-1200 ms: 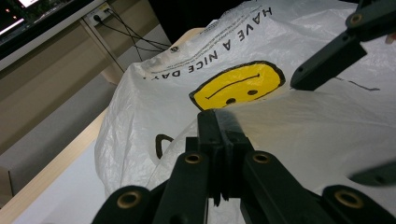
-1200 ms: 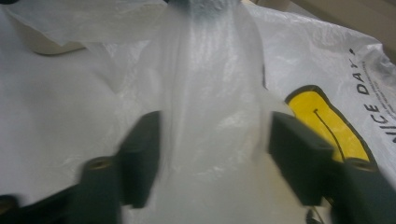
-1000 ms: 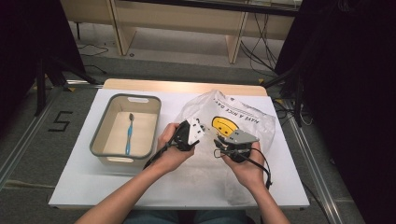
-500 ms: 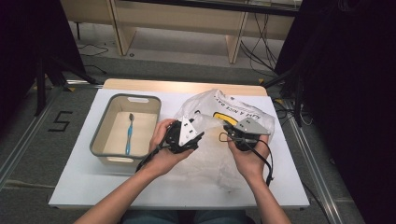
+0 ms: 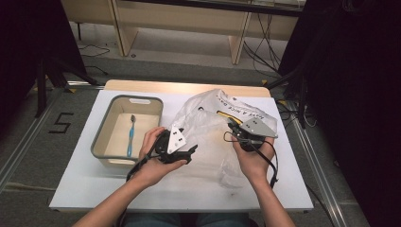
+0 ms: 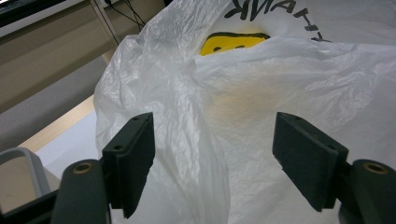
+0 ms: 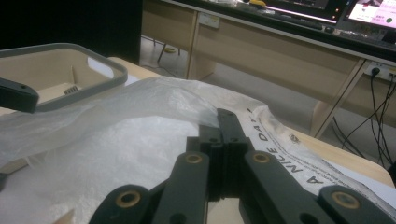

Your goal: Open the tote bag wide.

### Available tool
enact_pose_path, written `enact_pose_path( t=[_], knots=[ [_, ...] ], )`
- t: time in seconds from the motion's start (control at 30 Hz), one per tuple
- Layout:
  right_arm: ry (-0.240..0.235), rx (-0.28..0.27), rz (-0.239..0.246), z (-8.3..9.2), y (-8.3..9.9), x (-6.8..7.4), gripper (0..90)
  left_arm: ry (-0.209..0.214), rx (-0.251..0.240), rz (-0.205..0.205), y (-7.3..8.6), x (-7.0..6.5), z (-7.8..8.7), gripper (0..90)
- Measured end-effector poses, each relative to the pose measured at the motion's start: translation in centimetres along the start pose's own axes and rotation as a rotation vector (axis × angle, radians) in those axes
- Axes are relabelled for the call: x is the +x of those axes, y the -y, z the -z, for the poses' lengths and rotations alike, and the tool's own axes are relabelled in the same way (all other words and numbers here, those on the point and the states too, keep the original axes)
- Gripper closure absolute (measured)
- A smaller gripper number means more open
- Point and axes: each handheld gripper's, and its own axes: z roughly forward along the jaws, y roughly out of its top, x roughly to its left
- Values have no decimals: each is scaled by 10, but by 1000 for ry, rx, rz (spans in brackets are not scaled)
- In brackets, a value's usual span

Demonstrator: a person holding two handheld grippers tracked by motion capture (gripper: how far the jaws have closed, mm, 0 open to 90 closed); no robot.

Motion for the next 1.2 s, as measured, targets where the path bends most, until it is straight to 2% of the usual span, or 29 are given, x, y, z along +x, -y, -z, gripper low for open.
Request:
enact_pose_path(
  t=[0.53,0.93,1.2],
  knots=[
    [-6,20,2,-2,5,1,900,-33,-4,50,22,14,28,263],
    [-9,24,4,-2,5,2,900,-33,8,70,30,14,38,264],
    [-6,25,-1,-2,4,2,900,-50,7,92,35,21,44,265]
  ],
)
